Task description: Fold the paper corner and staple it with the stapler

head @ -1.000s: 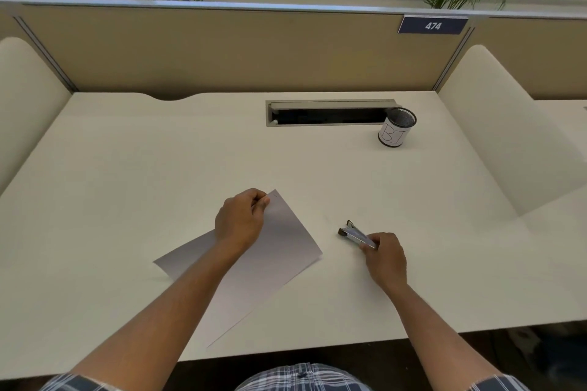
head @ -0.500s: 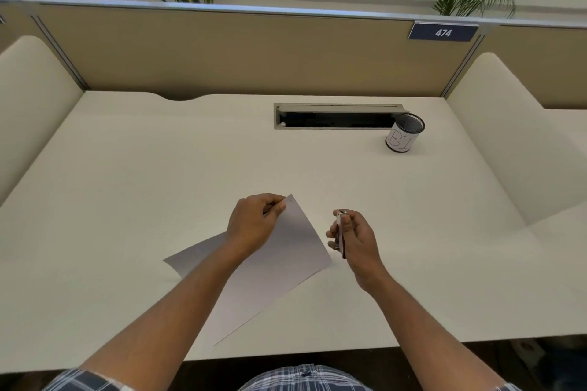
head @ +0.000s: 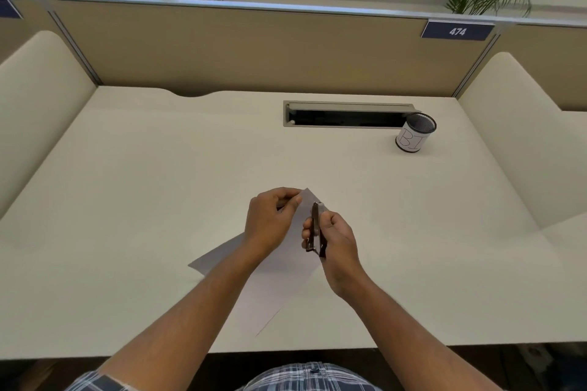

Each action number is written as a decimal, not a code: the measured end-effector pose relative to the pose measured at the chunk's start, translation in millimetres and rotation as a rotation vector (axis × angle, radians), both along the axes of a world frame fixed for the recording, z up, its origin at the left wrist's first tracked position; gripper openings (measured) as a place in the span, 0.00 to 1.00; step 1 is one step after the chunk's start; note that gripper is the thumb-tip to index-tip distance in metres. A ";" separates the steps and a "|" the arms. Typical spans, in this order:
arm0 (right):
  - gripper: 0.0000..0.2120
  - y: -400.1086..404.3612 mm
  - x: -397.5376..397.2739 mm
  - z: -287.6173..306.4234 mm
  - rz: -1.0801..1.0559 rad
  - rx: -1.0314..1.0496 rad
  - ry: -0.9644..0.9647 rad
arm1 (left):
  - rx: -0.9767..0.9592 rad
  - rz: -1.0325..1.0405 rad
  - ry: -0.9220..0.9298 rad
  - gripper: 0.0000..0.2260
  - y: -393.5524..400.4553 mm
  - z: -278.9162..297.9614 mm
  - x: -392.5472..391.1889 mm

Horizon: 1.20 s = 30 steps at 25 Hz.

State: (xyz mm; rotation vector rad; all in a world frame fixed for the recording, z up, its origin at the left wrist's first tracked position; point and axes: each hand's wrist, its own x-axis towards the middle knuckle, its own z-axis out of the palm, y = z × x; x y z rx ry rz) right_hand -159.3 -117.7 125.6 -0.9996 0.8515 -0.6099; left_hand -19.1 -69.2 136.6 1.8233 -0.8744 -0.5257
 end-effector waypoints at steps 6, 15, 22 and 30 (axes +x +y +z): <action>0.15 1.7 14.8 6.4 -0.084 -0.025 -0.011 | -0.080 -0.004 0.212 0.06 2.2 9.9 -8.7; 0.11 3.6 16.7 8.4 -0.107 0.008 -0.077 | -0.164 -0.014 0.284 0.07 5.9 11.6 -14.1; 0.17 3.1 14.6 12.2 -0.119 0.044 -0.139 | -0.216 -0.014 0.308 0.08 6.4 12.4 -18.0; 0.18 2.4 15.8 10.0 -0.133 0.012 -0.127 | -0.245 -0.010 0.271 0.08 7.4 6.6 -17.9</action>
